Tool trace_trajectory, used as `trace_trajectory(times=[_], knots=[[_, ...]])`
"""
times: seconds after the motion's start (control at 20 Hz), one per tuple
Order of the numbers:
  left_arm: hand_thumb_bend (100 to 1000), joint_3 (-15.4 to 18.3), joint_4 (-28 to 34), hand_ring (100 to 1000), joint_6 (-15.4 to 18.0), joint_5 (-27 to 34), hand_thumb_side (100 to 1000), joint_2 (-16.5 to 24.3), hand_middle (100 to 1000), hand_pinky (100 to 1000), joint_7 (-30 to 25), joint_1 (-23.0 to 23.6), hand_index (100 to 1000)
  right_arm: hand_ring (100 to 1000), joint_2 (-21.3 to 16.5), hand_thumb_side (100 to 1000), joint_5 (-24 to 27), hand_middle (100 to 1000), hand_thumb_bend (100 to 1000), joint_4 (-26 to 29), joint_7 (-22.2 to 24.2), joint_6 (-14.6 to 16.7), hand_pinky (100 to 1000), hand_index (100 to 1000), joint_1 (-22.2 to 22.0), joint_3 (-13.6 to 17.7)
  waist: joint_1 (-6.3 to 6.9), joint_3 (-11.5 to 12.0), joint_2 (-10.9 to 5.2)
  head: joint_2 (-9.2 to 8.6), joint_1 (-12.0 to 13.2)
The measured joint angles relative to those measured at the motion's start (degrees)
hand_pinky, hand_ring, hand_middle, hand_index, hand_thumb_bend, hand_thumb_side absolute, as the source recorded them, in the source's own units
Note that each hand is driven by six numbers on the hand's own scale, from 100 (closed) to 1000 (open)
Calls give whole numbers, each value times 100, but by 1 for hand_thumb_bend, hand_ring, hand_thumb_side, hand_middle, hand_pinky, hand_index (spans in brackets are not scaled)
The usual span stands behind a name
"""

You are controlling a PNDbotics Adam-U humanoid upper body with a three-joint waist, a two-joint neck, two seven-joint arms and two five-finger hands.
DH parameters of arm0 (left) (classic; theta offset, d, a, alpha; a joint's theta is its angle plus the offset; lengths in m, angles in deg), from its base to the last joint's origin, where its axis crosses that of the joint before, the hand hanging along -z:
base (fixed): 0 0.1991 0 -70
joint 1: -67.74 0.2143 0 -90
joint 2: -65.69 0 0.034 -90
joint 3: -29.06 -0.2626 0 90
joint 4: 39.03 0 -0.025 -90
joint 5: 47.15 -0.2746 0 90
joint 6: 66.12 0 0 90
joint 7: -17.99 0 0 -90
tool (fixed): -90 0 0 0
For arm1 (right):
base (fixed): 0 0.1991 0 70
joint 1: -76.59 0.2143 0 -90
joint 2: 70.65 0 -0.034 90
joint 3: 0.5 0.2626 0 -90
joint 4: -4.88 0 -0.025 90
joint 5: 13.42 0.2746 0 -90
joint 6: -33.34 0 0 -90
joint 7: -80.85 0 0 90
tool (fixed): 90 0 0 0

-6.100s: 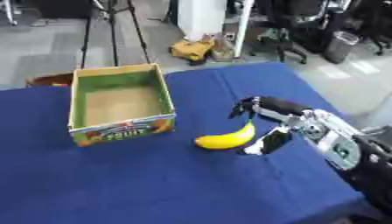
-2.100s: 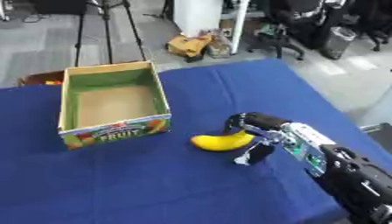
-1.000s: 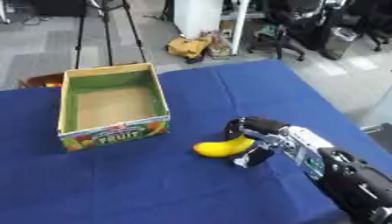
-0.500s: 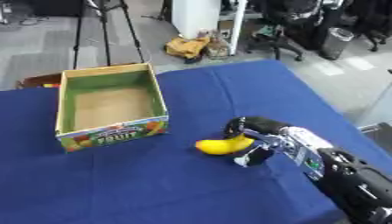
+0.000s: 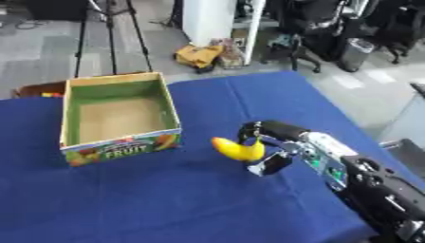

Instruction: Pick up objects on the table and place them in the box.

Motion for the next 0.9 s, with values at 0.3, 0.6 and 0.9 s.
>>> trace_trajectory(times=[0.3,0.6,0.9], knots=[[839,2,0,619,39,-33,530,1,521,479,13,0,411,841,-70,337,-26,805,100,134,-60,-18,772,677,39,40,-121,13,-49,5,0],[838,3,-1,618,64,-73,531,4,521,480,30,0,414,843,-169,335,-21,808,100,234,-143,-39,775,678,64,104,-235,93,-118,13,-13],[838,4,-2,618,80,-93,531,50,522,481,20,1,415,845,-308,329,39,811,100,306,-265,-62,778,678,110,191,-340,159,-200,59,-63]])
